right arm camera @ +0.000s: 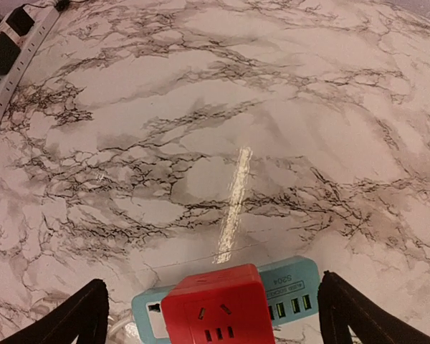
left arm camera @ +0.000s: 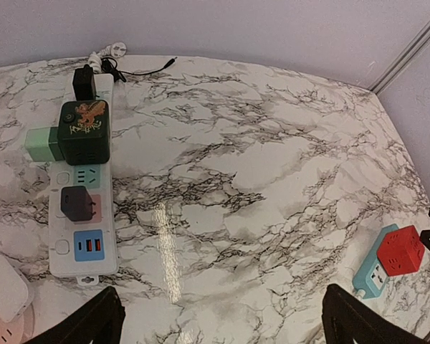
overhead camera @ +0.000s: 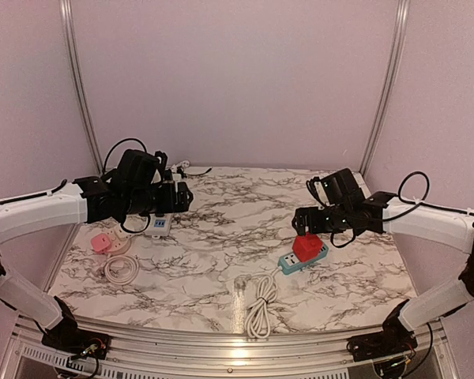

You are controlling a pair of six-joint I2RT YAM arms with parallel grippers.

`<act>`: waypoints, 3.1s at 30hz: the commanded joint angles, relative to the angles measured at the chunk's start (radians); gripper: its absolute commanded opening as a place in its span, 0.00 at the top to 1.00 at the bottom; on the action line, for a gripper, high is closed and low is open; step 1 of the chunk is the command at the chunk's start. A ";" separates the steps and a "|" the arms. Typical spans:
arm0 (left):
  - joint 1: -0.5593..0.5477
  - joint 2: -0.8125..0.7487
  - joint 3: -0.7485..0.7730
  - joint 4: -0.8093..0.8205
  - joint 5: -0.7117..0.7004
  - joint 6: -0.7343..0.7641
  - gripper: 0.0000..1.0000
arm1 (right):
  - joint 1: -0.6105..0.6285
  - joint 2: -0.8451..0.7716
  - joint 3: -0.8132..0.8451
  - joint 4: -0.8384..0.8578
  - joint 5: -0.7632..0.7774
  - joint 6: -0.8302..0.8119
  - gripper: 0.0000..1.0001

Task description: Pull the plug off the socket

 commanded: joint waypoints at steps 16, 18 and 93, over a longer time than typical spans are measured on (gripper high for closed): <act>-0.036 0.032 -0.037 0.029 0.132 -0.006 0.01 | 0.154 0.059 0.049 -0.153 0.107 0.069 0.03; -0.042 0.033 -0.038 0.031 0.132 -0.011 0.01 | 0.153 0.052 0.040 -0.171 0.160 0.071 0.04; -0.136 0.653 0.156 0.449 0.574 -0.363 1.00 | 0.308 0.412 0.350 -0.159 0.160 0.135 0.30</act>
